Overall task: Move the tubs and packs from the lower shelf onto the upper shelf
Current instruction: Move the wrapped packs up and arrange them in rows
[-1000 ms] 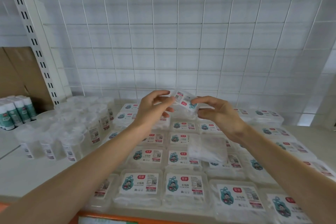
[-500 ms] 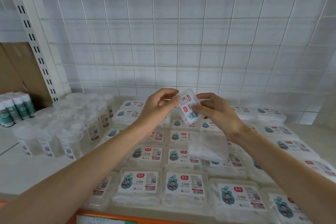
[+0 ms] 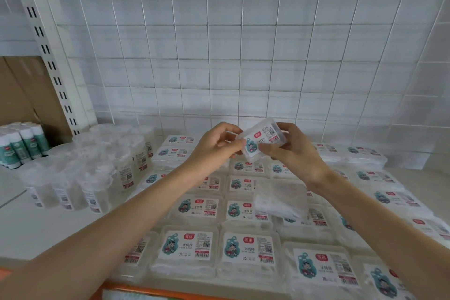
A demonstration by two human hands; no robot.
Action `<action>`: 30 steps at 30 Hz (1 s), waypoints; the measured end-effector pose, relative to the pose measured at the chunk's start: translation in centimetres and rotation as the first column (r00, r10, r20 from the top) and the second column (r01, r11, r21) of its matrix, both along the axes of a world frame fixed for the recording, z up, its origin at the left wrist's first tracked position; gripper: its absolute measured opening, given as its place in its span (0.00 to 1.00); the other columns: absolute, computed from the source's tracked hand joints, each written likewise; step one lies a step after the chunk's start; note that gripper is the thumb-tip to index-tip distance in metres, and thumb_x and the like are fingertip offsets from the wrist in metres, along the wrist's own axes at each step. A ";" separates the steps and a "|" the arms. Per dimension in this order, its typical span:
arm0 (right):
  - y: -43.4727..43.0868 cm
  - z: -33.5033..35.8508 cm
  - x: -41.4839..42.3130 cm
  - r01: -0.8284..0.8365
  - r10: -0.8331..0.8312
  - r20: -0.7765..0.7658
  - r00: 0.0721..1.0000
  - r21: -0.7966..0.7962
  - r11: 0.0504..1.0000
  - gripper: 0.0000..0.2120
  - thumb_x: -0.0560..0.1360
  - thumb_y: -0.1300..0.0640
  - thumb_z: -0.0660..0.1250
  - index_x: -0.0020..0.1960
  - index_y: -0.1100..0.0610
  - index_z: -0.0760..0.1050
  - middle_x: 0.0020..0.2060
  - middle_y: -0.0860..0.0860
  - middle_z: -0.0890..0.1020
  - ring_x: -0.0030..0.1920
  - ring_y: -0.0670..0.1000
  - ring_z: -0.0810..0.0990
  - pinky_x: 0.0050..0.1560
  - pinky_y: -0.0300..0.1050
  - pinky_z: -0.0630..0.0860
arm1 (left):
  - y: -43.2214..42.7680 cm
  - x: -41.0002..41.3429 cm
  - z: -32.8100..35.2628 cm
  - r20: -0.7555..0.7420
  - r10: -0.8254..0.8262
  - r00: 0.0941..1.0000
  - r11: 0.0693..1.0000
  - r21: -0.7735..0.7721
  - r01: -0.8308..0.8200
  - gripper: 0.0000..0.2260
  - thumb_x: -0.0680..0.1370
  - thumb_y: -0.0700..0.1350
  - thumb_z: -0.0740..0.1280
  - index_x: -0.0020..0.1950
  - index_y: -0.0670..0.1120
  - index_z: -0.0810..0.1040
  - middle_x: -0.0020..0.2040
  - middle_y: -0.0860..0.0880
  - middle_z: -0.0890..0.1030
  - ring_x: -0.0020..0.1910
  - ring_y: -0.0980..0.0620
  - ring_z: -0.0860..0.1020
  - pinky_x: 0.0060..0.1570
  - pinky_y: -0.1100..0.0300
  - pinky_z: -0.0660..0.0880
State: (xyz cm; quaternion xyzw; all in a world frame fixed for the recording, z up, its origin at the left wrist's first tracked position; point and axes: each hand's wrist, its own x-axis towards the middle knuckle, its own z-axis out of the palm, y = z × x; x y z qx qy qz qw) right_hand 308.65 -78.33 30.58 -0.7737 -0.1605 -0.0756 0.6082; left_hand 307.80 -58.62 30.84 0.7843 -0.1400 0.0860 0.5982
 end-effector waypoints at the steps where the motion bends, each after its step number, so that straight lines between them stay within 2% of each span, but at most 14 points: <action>1: -0.1 0.0 -0.1 0.030 -0.026 0.064 0.998 -0.062 0.998 0.26 0.71 0.54 0.76 0.64 0.50 0.68 0.53 0.44 0.80 0.51 0.44 0.81 0.44 0.38 0.81 | 0.1 0.1 0.0 0.004 0.018 1.000 1.000 -0.012 -0.018 0.07 0.79 0.42 0.68 0.56 0.46 0.77 0.49 0.47 0.84 0.43 0.55 0.82 0.42 0.65 0.76; 3: -0.2 0.0 -0.3 0.085 -0.052 0.197 0.979 -0.165 0.983 0.30 0.68 0.51 0.78 0.64 0.47 0.67 0.56 0.39 0.76 0.53 0.39 0.77 0.41 0.30 0.77 | 0.4 0.3 0.1 0.018 0.057 0.998 0.998 -0.024 -0.056 0.06 0.80 0.44 0.67 0.56 0.48 0.79 0.47 0.48 0.83 0.41 0.55 0.80 0.43 0.63 0.76; 6: -0.6 0.2 0.0 0.116 0.020 0.376 0.927 -0.334 0.935 0.29 0.66 0.51 0.80 0.62 0.46 0.71 0.56 0.38 0.74 0.54 0.33 0.74 0.47 0.26 0.72 | 0.7 0.4 -0.1 0.016 0.081 0.997 0.996 -0.032 -0.081 0.07 0.81 0.45 0.65 0.56 0.48 0.80 0.48 0.47 0.83 0.42 0.55 0.79 0.45 0.62 0.76; 8: -1.0 0.0 0.4 0.142 0.085 0.462 0.883 -0.434 0.890 0.26 0.66 0.52 0.80 0.60 0.48 0.74 0.56 0.39 0.74 0.56 0.37 0.74 0.53 0.27 0.70 | 0.6 0.4 -0.1 0.015 0.088 0.996 0.996 -0.021 -0.088 0.07 0.81 0.46 0.64 0.57 0.49 0.80 0.49 0.47 0.83 0.43 0.55 0.79 0.45 0.64 0.76; 10: -1.3 -0.1 0.6 0.176 0.081 0.492 0.867 -0.454 0.874 0.23 0.66 0.51 0.79 0.58 0.47 0.75 0.56 0.38 0.74 0.57 0.40 0.74 0.56 0.28 0.68 | 0.6 0.4 -0.1 0.012 0.089 0.996 0.996 0.007 -0.089 0.08 0.82 0.46 0.64 0.58 0.50 0.80 0.50 0.49 0.83 0.45 0.54 0.80 0.46 0.64 0.77; 12: -1.3 -0.1 0.6 0.180 0.074 0.481 0.874 -0.460 0.870 0.21 0.67 0.48 0.78 0.57 0.44 0.75 0.55 0.38 0.75 0.57 0.41 0.75 0.57 0.32 0.70 | 0.8 0.4 0.0 0.014 0.100 0.995 0.993 0.058 -0.100 0.09 0.81 0.48 0.64 0.60 0.50 0.80 0.51 0.53 0.84 0.48 0.56 0.81 0.46 0.67 0.77; 15: -1.2 -0.2 0.6 0.170 0.062 0.409 0.910 -0.508 0.844 0.19 0.65 0.43 0.77 0.54 0.40 0.75 0.53 0.38 0.76 0.53 0.39 0.76 0.53 0.31 0.71 | 1.3 0.3 -0.1 0.138 0.142 0.980 0.942 0.285 -0.176 0.14 0.81 0.50 0.65 0.65 0.50 0.78 0.57 0.58 0.80 0.50 0.67 0.78 0.46 0.73 0.73; 17: -1.4 -0.3 0.7 0.161 0.055 0.363 0.930 -0.539 0.827 0.19 0.65 0.42 0.78 0.52 0.40 0.76 0.52 0.38 0.77 0.52 0.38 0.76 0.50 0.30 0.70 | 1.7 0.5 -0.5 0.223 0.163 0.961 0.867 0.433 -0.247 0.16 0.81 0.51 0.65 0.67 0.49 0.76 0.61 0.55 0.79 0.54 0.63 0.77 0.53 0.69 0.71; 19: -1.5 -0.4 0.7 0.145 0.056 0.324 0.944 -0.562 0.815 0.18 0.64 0.42 0.78 0.51 0.40 0.77 0.51 0.38 0.77 0.51 0.36 0.76 0.49 0.33 0.71 | 2.0 0.8 -0.8 0.256 0.187 0.949 0.799 0.523 -0.298 0.15 0.80 0.50 0.65 0.66 0.49 0.77 0.62 0.53 0.79 0.59 0.57 0.76 0.59 0.61 0.72; 21: -1.5 -0.4 0.7 0.132 0.049 0.285 0.957 -0.580 0.804 0.17 0.65 0.42 0.78 0.51 0.41 0.77 0.50 0.38 0.77 0.49 0.36 0.75 0.47 0.34 0.72 | 2.1 0.8 -0.8 0.218 0.210 0.953 0.775 0.557 -0.298 0.13 0.80 0.50 0.65 0.63 0.49 0.79 0.62 0.54 0.79 0.60 0.56 0.76 0.60 0.59 0.71; 24: -1.5 -0.5 0.8 0.116 0.054 0.250 0.967 -0.616 0.779 0.17 0.67 0.43 0.77 0.53 0.41 0.76 0.50 0.38 0.77 0.49 0.37 0.75 0.44 0.33 0.70 | 2.1 0.7 -0.7 0.139 0.215 0.967 0.810 0.528 -0.256 0.11 0.80 0.50 0.66 0.60 0.50 0.81 0.59 0.55 0.81 0.58 0.58 0.76 0.57 0.61 0.71; 30: -1.3 -0.7 0.8 0.036 0.107 0.193 0.975 -0.620 0.784 0.13 0.70 0.46 0.75 0.52 0.42 0.77 0.57 0.39 0.77 0.49 0.38 0.78 0.43 0.31 0.71 | 1.7 0.5 -0.7 0.156 0.216 0.964 0.753 0.602 -0.266 0.09 0.77 0.52 0.67 0.55 0.52 0.82 0.61 0.55 0.80 0.58 0.55 0.77 0.58 0.55 0.73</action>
